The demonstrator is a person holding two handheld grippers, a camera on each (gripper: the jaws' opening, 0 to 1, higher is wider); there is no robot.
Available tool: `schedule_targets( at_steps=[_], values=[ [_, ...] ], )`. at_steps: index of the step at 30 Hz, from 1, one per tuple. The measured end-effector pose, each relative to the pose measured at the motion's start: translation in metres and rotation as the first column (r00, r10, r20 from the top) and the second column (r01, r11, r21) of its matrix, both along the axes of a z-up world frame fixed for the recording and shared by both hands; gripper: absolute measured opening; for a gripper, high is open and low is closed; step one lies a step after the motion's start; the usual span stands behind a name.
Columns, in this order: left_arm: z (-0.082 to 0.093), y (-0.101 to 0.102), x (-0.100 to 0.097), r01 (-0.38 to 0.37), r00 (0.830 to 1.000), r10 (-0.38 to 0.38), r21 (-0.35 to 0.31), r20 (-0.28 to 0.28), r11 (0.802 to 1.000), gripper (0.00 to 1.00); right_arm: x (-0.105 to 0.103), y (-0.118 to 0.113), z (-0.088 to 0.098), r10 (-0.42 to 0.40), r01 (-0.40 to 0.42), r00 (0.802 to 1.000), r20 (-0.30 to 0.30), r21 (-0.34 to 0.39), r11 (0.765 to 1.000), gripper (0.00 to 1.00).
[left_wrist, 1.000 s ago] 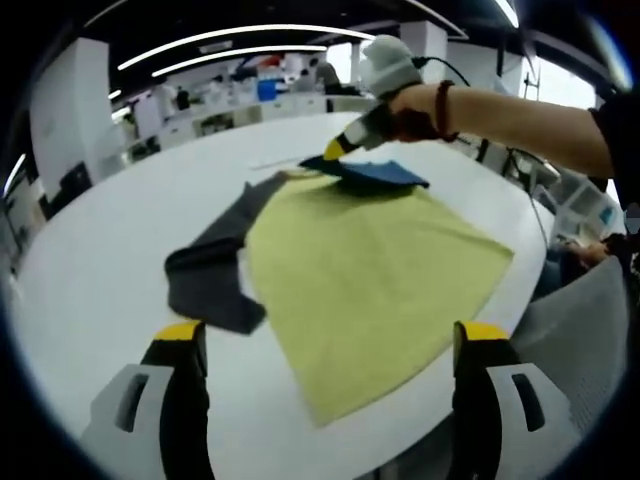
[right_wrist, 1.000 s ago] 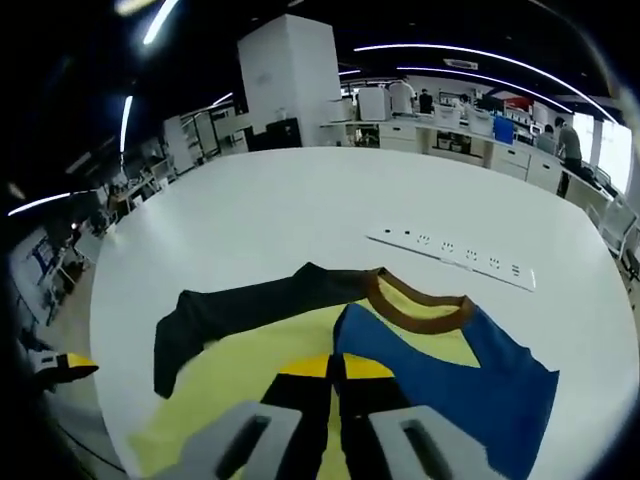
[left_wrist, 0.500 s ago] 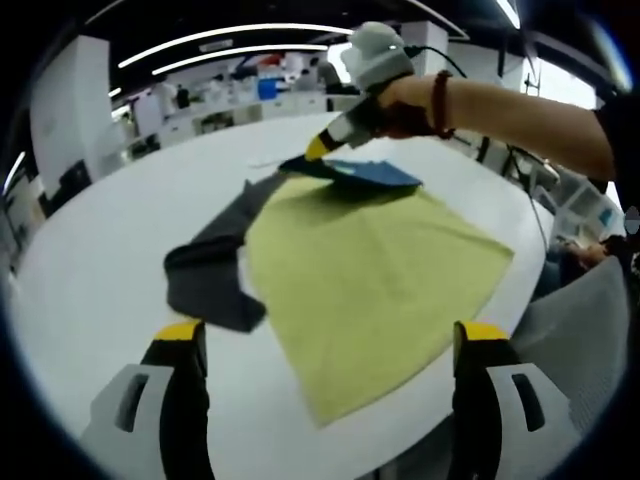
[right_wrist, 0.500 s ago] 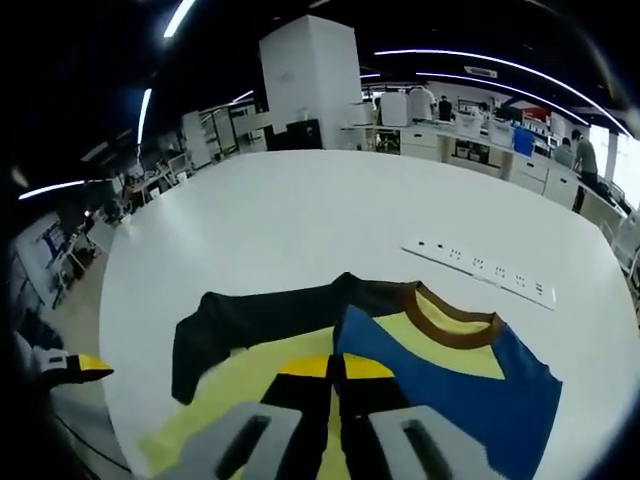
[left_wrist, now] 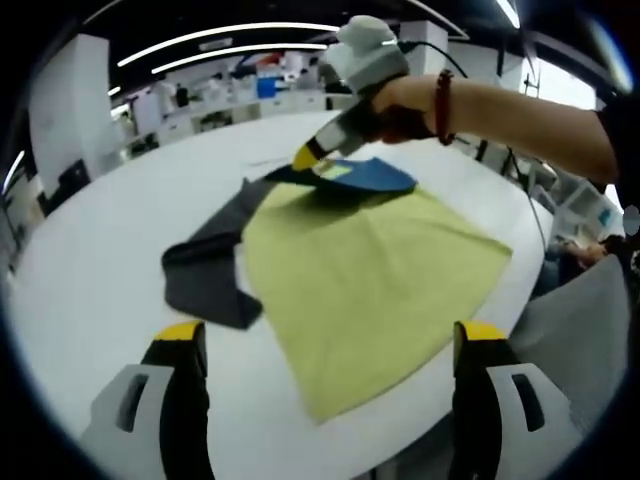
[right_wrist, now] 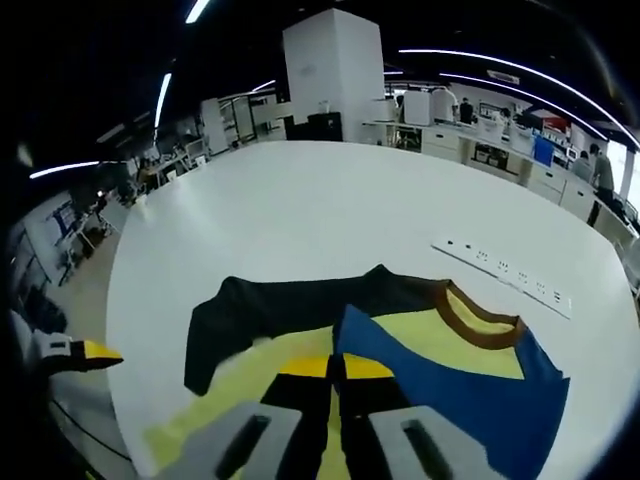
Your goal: Fold the garment on the visible template until the final outline fits inside the template.
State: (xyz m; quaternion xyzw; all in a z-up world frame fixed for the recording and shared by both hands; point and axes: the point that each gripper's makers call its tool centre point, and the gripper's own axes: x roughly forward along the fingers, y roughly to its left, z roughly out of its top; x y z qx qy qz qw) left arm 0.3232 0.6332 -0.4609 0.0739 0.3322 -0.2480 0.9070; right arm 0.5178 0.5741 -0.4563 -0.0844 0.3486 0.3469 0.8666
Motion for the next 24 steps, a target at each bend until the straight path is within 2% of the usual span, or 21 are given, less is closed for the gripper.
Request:
schedule_targets(
  at_steps=[12, 24],
  values=[
    [-0.002, 0.001, -0.001, -0.006, 1.0, 0.006, 0.002, -0.006, 1.0, 0.99, -0.011, 0.01, -0.002, 0.044, -0.044, 0.999, 0.004, 0.003, 0.999, 0.0],
    [0.001, 0.001, 0.0, -0.006, 1.0, 0.006, 0.002, 0.002, 1.0, 0.99, -0.016, 0.016, -0.015, 0.059, -0.059, 0.998, -0.018, -0.002, 0.998, 0.0]
  ],
)
